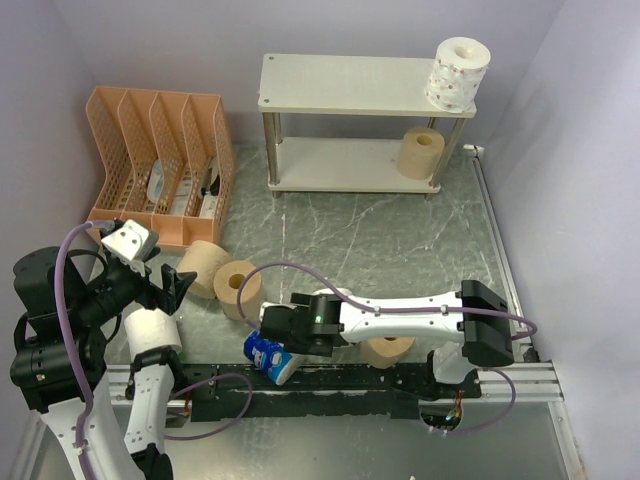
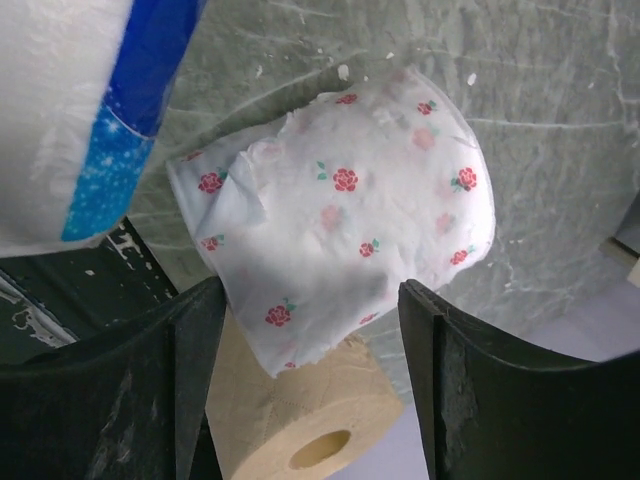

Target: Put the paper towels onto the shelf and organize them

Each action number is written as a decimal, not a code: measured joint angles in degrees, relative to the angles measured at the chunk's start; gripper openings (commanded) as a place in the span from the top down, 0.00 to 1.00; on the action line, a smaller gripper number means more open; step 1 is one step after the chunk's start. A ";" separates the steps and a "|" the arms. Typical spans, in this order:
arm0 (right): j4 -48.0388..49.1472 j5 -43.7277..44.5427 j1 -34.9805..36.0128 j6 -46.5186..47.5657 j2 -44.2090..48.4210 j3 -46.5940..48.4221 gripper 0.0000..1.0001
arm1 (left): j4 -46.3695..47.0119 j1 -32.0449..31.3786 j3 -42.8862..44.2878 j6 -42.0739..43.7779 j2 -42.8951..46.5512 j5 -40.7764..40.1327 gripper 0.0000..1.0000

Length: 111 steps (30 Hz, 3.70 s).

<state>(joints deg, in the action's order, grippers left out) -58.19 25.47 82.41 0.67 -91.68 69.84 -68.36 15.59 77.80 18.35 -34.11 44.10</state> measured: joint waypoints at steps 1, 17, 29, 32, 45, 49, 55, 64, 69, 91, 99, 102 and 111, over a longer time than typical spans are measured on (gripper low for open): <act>-0.20 0.44 0.17 0.00 0.22 0.00 0.33 | 0.00 0.00 0.00 0.02 0.00 0.00 0.05; -4.74 1.79 2.73 0.39 1.05 -0.13 0.38 | 0.00 0.02 0.00 0.00 0.00 0.02 0.05; -3.10 5.16 2.84 0.37 -0.02 -4.46 0.62 | 0.00 0.02 0.00 0.00 0.00 0.02 0.05; -2.27 6.21 2.91 0.39 -0.13 -5.88 0.64 | 0.00 0.02 0.00 0.00 0.02 0.00 0.05; 2.32 10.05 1.49 -0.96 2.58 -8.59 1.00 | -0.02 0.02 0.00 0.02 0.04 0.02 0.05; 8.09 9.03 -1.03 -1.68 9.35 -7.61 1.00 | -0.02 0.02 0.00 0.02 0.04 0.02 0.05; 15.54 4.22 -7.63 -3.52 18.51 -1.44 1.00 | 0.00 0.02 0.00 0.02 0.04 0.02 0.05; 19.52 -2.38 -22.91 -12.09 19.32 15.54 1.00 | -0.02 0.02 0.00 0.04 -0.02 0.04 0.05; 31.43 -3.72 -23.23 -16.55 21.77 15.74 0.52 | -0.02 0.02 0.00 0.02 -0.02 0.04 0.05; 46.18 5.57 -24.22 -23.30 27.08 6.51 0.00 | 0.00 0.02 0.00 0.00 1.20 -0.24 0.05; 25.86 -4.83 -24.22 -17.90 22.86 4.79 0.00 | 0.00 0.02 0.00 0.00 1.18 -0.24 0.05; 22.18 -6.38 -24.11 -15.43 22.16 0.55 0.03 | 0.07 0.02 -0.13 -0.07 1.18 -0.28 0.05; 11.61 -12.13 -21.84 -4.20 28.13 -2.62 0.07 | 0.57 0.02 -0.74 -0.63 1.14 -0.52 0.05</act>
<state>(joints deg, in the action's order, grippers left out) -46.59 13.34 60.58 -3.53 -63.55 67.22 -67.79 15.62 77.06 17.72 -32.97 43.57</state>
